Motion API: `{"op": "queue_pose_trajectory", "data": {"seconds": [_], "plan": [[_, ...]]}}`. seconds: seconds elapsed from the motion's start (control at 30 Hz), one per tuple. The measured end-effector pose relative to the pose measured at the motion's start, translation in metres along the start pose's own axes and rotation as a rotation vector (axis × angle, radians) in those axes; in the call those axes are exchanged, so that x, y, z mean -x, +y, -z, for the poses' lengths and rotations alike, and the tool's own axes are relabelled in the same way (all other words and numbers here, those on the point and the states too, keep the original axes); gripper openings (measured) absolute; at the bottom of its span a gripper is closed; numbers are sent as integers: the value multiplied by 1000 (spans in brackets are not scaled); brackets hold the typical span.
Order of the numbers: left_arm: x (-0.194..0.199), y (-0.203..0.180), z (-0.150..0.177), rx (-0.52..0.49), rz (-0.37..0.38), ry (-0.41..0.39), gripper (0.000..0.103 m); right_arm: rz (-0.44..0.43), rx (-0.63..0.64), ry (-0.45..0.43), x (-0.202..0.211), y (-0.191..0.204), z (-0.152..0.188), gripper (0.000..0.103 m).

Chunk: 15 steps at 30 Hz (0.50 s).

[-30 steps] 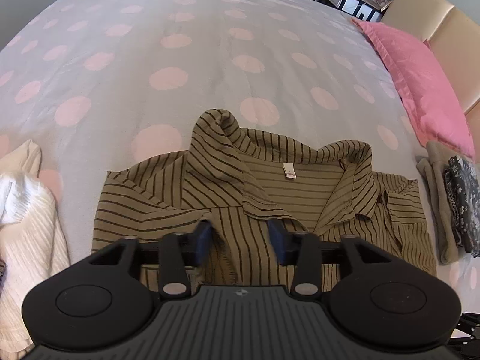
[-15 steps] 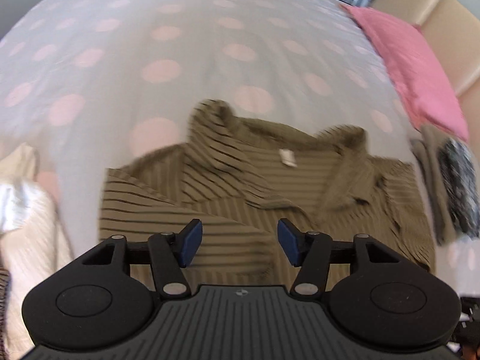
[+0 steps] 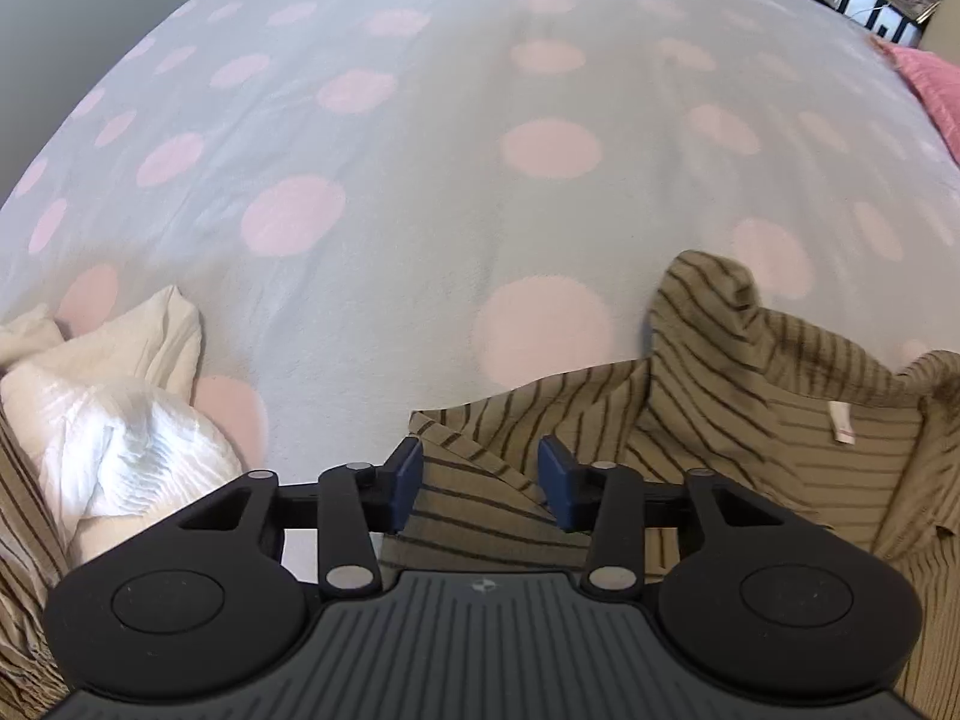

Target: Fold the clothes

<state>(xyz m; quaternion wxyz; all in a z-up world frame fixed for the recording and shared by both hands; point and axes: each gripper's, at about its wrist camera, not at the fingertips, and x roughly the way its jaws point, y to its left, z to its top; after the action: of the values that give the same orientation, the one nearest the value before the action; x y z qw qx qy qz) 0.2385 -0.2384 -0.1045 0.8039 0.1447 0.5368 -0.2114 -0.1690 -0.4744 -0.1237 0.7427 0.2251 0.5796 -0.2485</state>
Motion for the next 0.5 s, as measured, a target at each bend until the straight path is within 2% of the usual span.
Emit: {"op": "queue_pose_trajectory", "data": {"seconds": [0.13,0.23,0.33,0.5], "plan": [[-13,3,-1,-6,-37,20,10,1,-8,5,-4,-2,-1,48],[-7,7,0,-26,-27,22,3,-2,-15,9,-5,-4,-2,48],[2,10,-2,-81,-70,7,1,-5,-17,13,-5,-5,-3,48],[12,32,-13,-43,-140,-33,1,-8,-20,12,-4,-5,-2,48]]}}
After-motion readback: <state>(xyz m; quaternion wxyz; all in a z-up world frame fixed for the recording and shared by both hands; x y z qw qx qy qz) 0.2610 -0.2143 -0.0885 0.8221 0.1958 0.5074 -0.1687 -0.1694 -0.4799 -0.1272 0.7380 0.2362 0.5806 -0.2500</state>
